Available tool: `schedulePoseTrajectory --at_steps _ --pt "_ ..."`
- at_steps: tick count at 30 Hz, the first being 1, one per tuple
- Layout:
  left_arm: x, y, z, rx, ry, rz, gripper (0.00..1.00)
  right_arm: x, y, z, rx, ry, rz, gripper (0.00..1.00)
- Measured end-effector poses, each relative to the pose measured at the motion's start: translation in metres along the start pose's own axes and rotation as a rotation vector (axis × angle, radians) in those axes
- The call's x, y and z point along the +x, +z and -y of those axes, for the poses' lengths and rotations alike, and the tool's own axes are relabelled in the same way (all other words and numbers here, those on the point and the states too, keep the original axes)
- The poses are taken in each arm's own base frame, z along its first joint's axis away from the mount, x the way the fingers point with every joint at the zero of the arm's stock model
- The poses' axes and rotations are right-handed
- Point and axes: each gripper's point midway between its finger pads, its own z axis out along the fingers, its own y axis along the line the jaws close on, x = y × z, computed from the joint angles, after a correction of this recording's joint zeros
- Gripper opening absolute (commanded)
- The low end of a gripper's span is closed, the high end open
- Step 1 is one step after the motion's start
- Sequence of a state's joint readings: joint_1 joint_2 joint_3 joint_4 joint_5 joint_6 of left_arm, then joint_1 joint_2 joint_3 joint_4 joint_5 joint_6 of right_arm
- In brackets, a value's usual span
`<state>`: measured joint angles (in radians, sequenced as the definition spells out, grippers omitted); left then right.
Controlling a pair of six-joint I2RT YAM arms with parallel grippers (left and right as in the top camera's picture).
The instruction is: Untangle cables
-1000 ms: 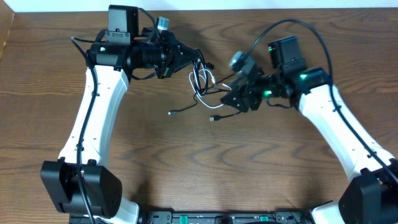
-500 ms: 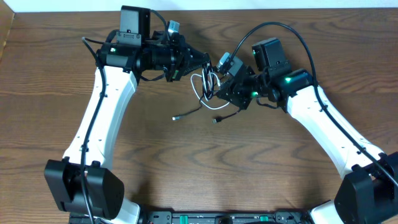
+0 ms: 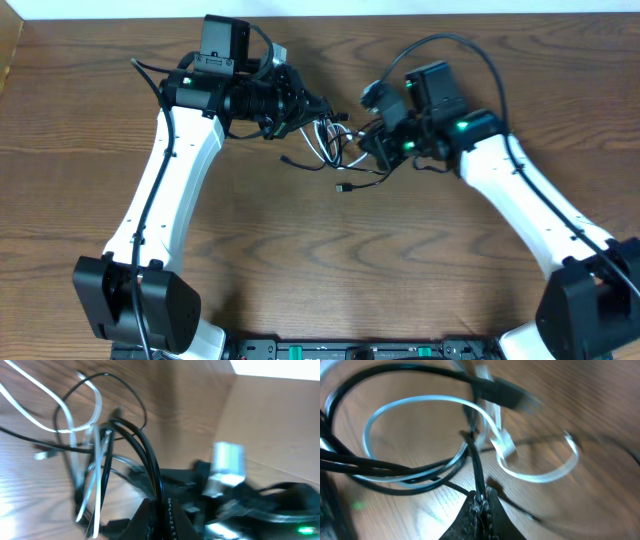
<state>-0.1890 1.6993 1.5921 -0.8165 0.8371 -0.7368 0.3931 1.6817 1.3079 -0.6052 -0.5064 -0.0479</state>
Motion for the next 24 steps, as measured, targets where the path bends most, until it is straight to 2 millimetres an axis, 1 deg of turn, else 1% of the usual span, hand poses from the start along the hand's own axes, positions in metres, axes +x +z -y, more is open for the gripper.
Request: schedulePoseTrajectory --at_steps 2,4,6,7,8,9,10,11,15,20,23,24 --pt "-0.002 0.0 -0.008 -0.038 0.023 0.015 0.07 0.0 -0.017 0.02 0.058 0.121 0.017 0.01" --pt "-0.003 -0.001 -0.015 -0.075 0.051 0.03 0.07 -0.001 -0.045 0.048 0.15 0.274 0.06 0.01" --pt "-0.005 -0.001 -0.019 -0.099 0.081 0.042 0.07 0.003 -0.078 0.075 0.241 0.421 0.111 0.01" --pt "-0.006 -0.001 -0.021 -0.108 0.097 0.047 0.07 0.005 -0.091 0.086 0.277 0.47 0.133 0.01" --pt "-0.007 -0.001 -0.022 -0.117 0.112 0.052 0.07 0.01 -0.11 0.101 0.331 0.543 0.161 0.01" --pt "-0.009 -0.002 -0.024 -0.126 0.127 0.059 0.07 0.016 -0.122 0.112 0.37 0.59 0.171 0.01" --pt "-0.01 -0.002 -0.025 -0.133 0.135 0.063 0.07 0.021 -0.129 0.119 0.396 0.626 0.175 0.01" --pt "-0.01 -0.002 -0.026 -0.141 0.147 0.068 0.07 0.031 -0.138 0.129 0.436 0.676 0.168 0.01" --pt "-0.011 -0.002 -0.027 -0.153 0.195 0.069 0.08 0.067 -0.154 0.156 0.566 0.809 0.107 0.01" --pt "-0.007 0.001 -0.026 -0.155 0.272 0.052 0.07 0.098 -0.158 0.176 0.712 0.866 0.008 0.01" --pt "-0.013 -0.003 -0.029 -0.165 0.303 0.072 0.07 0.118 -0.162 0.193 0.82 0.886 -0.057 0.03" --pt "-0.016 -0.004 -0.03 -0.17 0.314 0.08 0.08 0.124 -0.163 0.199 0.852 0.891 -0.08 0.05"
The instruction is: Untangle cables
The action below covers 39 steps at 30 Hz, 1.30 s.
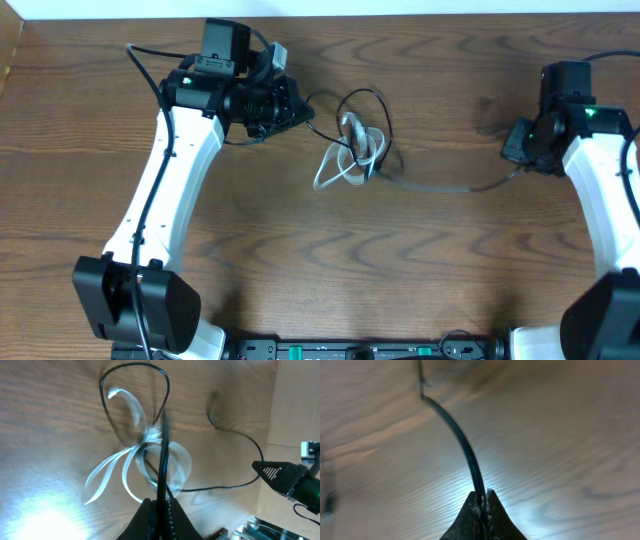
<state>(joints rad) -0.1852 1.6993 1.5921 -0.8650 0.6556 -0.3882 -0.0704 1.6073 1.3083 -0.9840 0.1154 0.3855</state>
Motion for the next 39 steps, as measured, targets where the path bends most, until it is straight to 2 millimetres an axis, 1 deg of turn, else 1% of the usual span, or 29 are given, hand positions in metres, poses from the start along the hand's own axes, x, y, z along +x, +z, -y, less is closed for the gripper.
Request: schedulePoseTrajectory --at_steps 3,4,5,6,8,9,10,11,12,14,16,19,20,22,26,30,34,37,38,39 --pt "-0.003 -0.001 -0.001 -0.004 0.023 0.012 0.08 0.001 0.012 0.009 0.063 -0.005 -0.021 0.13" --pt "-0.003 -0.001 -0.001 -0.004 0.027 0.013 0.08 0.002 0.015 0.011 0.075 -0.008 -0.029 0.22" --pt "-0.003 -0.001 -0.001 -0.004 0.031 0.013 0.08 0.003 0.018 0.012 0.083 -0.01 -0.037 0.25" --pt "-0.003 -0.001 -0.001 -0.004 0.032 0.013 0.07 0.005 0.021 0.011 0.084 -0.018 -0.049 0.33" --pt "-0.003 -0.001 -0.001 -0.004 0.037 0.013 0.07 0.007 0.024 0.008 0.069 -0.039 -0.068 0.5" --pt "-0.003 -0.001 -0.001 -0.004 0.04 0.013 0.07 0.008 0.025 0.007 0.063 -0.046 -0.073 0.52" --pt "-0.003 -0.001 -0.001 -0.004 0.044 0.013 0.08 0.009 0.025 0.004 0.046 -0.059 -0.081 0.59" --pt "-0.003 -0.001 -0.001 -0.004 0.05 0.013 0.07 0.01 0.025 0.003 0.036 -0.072 -0.084 0.6" --pt "-0.003 -0.001 -0.001 -0.004 0.054 0.013 0.08 0.011 0.025 0.0 0.018 -0.088 -0.091 0.61" --pt "-0.003 -0.001 -0.001 -0.005 0.06 0.013 0.08 0.015 0.025 -0.009 -0.036 -0.122 -0.109 0.59" --pt "-0.004 -0.001 -0.002 -0.013 0.062 0.017 0.19 0.019 0.023 -0.024 -0.127 -0.171 -0.13 0.58" --pt "-0.006 -0.001 -0.006 -0.033 0.049 0.028 0.4 0.023 0.016 -0.055 -0.318 -0.251 -0.139 0.58" --pt "-0.007 -0.001 -0.007 -0.039 0.037 0.032 0.45 0.023 0.013 -0.065 -0.376 -0.273 -0.135 0.58" --pt "-0.007 -0.001 -0.008 -0.048 0.014 0.036 0.51 0.023 0.007 -0.081 -0.46 -0.302 -0.123 0.59" --pt "-0.009 -0.001 -0.013 -0.071 -0.005 0.046 0.52 0.026 0.0 -0.097 -0.539 -0.333 -0.121 0.59" --pt "-0.011 -0.002 -0.021 -0.121 -0.005 0.062 0.52 0.027 -0.001 -0.099 -0.549 -0.333 -0.125 0.59" --pt "-0.009 0.0 -0.023 -0.142 0.01 0.059 0.52 0.028 -0.001 -0.099 -0.548 -0.333 -0.126 0.6" --pt "0.002 0.015 -0.019 -0.143 0.057 0.014 0.52 0.028 -0.001 -0.099 -0.548 -0.333 -0.126 0.6" --pt "0.008 0.023 -0.016 -0.144 0.079 -0.012 0.52 0.028 -0.001 -0.099 -0.547 -0.333 -0.127 0.6" --pt "0.017 0.038 -0.012 -0.143 0.119 -0.052 0.52 0.028 -0.001 -0.099 -0.547 -0.333 -0.128 0.6"
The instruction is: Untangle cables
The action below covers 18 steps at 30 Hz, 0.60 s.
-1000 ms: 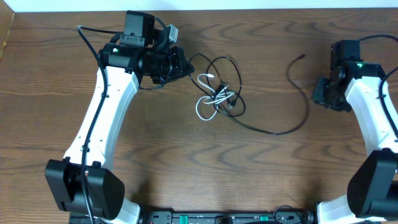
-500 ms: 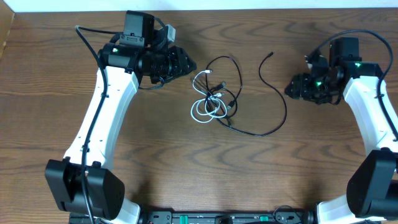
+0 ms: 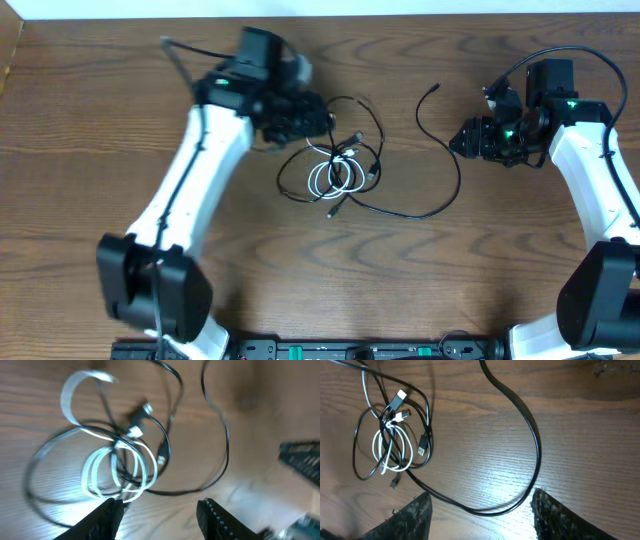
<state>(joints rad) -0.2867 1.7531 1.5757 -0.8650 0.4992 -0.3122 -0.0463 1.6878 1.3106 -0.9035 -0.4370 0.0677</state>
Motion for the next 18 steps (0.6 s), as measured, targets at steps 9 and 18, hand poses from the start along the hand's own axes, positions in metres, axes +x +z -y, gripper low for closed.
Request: schedulePoseTrajectory --at_steps 9,18 --pt "0.069 0.1 -0.011 -0.109 0.142 -0.322 0.5 0.003 0.0 0.0 0.001 0.005 -0.011 0.61" --pt "0.093 0.14 -0.022 -0.137 0.215 -0.423 0.38 0.004 0.0 0.0 0.002 0.007 -0.014 0.61"
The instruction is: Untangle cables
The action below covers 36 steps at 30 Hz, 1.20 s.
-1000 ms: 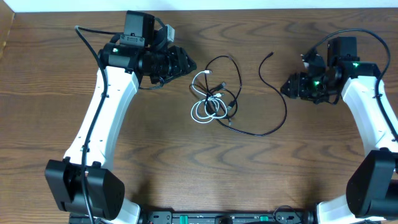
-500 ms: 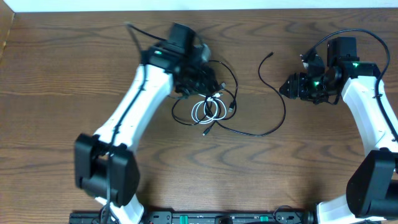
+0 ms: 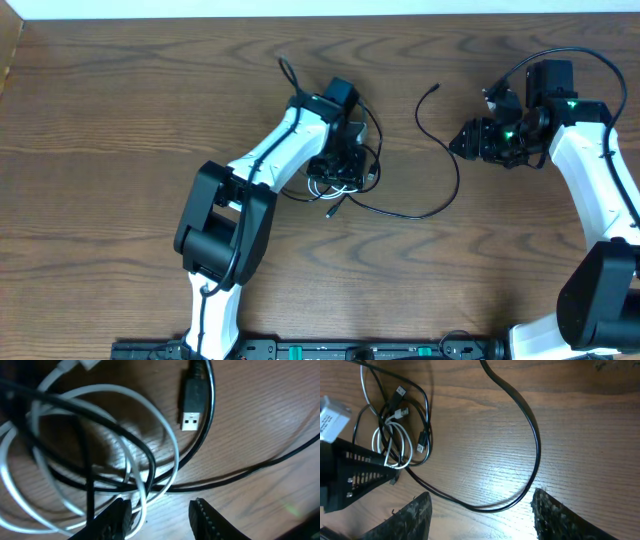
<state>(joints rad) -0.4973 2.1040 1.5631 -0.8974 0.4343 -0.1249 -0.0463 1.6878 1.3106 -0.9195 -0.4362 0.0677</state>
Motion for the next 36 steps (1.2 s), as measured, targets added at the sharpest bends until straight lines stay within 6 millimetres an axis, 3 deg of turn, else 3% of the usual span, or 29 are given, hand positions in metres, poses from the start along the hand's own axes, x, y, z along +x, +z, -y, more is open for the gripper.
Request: schedulePoseTrajectory --at_steps 1,5,12,16,19,23,24,25,26,27,32,36 --pt "-0.001 0.001 0.0 -0.004 0.005 0.001 0.35 0.0 0.0 0.0 0.0 0.0 0.0 0.6" --pt "0.001 0.01 -0.007 -0.024 0.012 -0.018 0.08 0.0 0.0 0.0 0.0 0.0 0.0 0.61" --pt "0.009 0.016 -0.012 -0.036 -0.002 -0.066 0.07 0.001 0.0 0.0 0.0 0.001 -0.002 0.61" --pt "0.002 -0.006 -0.004 -0.034 -0.006 -0.044 0.07 -0.001 0.0 0.0 0.0 -0.003 0.006 0.6" --pt "-0.021 -0.052 0.02 0.003 0.045 0.091 0.07 -0.002 0.0 -0.001 -0.006 -0.004 0.007 0.52" --pt "-0.033 -0.155 0.066 0.079 0.139 0.365 0.07 -0.003 0.0 -0.007 -0.041 -0.008 0.012 0.49" --pt "-0.032 -0.176 0.075 0.093 0.159 0.422 0.08 -0.006 0.0 -0.009 -0.054 -0.013 0.021 0.5" --pt "-0.029 -0.212 0.088 0.114 0.195 0.523 0.07 -0.008 -0.001 -0.014 -0.077 -0.019 0.03 0.5" --pt "-0.026 -0.228 0.093 0.124 0.206 0.566 0.07 -0.009 -0.002 -0.017 -0.096 -0.022 0.034 0.51" --pt "-0.023 -0.257 0.1 0.145 0.22 0.65 0.07 -0.013 -0.004 -0.021 -0.113 -0.033 0.052 0.52" --pt "-0.007 -0.35 0.104 0.2 0.208 0.929 0.08 -0.024 -0.027 -0.059 -0.229 -0.125 0.147 0.57" --pt "0.009 -0.4 0.105 0.236 0.192 1.079 0.07 -0.021 -0.045 -0.094 -0.302 -0.205 0.187 0.57"
